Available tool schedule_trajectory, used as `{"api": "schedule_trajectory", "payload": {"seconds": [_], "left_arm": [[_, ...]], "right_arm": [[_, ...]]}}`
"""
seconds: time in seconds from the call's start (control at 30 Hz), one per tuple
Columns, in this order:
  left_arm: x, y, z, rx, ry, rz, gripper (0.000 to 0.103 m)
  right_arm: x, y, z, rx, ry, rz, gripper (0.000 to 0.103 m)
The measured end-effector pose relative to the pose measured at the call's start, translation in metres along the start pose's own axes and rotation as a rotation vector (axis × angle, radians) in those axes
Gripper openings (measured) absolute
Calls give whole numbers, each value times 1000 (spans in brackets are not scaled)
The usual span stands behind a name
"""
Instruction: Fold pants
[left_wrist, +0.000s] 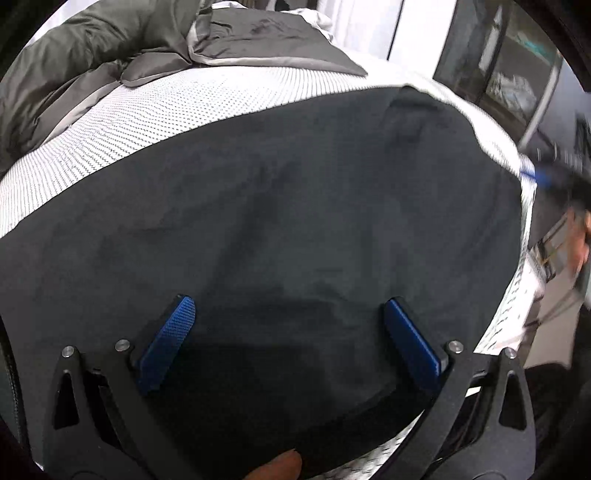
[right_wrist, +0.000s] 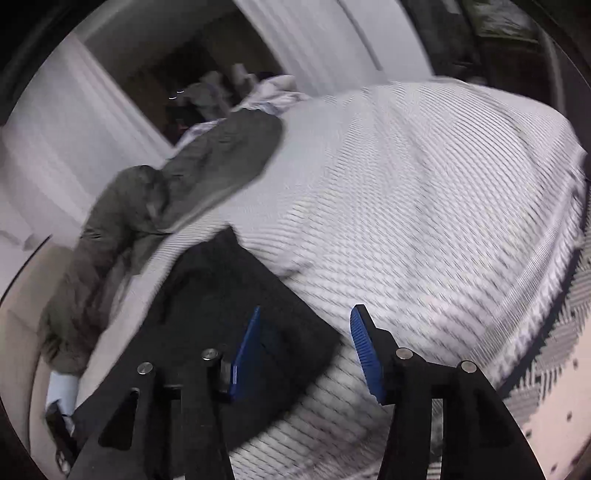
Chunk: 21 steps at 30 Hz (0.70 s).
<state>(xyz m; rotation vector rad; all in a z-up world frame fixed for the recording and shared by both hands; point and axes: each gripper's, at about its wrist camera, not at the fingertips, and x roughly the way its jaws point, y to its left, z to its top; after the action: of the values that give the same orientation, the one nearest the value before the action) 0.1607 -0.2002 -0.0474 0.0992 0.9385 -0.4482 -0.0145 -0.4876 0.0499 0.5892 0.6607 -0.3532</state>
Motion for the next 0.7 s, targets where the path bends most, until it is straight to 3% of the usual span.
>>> {"api": "schedule_trajectory", "payload": {"seconds": [0.17,0.33,0.37,0.4,0.5,0.57,0.63,0.7], "left_arm": [[1,4,-2,4,-3,-19,102],[3,7,0,9,1,-27,102],[4,9,0,7,5,-33,102],[4,10,2,7,6,-35,102],[4,11,2,16,3,-43,102],[5,11,2,16,-3,-50,102],[6,11,2,15,-1,-56,102],[5,12,3,8,2,-61,102]], "right_arm": [[49,36,42,-116,128,96,52],[125,38,84,-103,274,179,50],[135,40,89,-104,304,199,43],[153,50,96,-115,321,217,11],[164,75,119,-188,226,262,6],[167,81,125,-231,197,217,6],[200,77,122,-248,286,87,10],[215,69,115,-253,338,25,17]]}}
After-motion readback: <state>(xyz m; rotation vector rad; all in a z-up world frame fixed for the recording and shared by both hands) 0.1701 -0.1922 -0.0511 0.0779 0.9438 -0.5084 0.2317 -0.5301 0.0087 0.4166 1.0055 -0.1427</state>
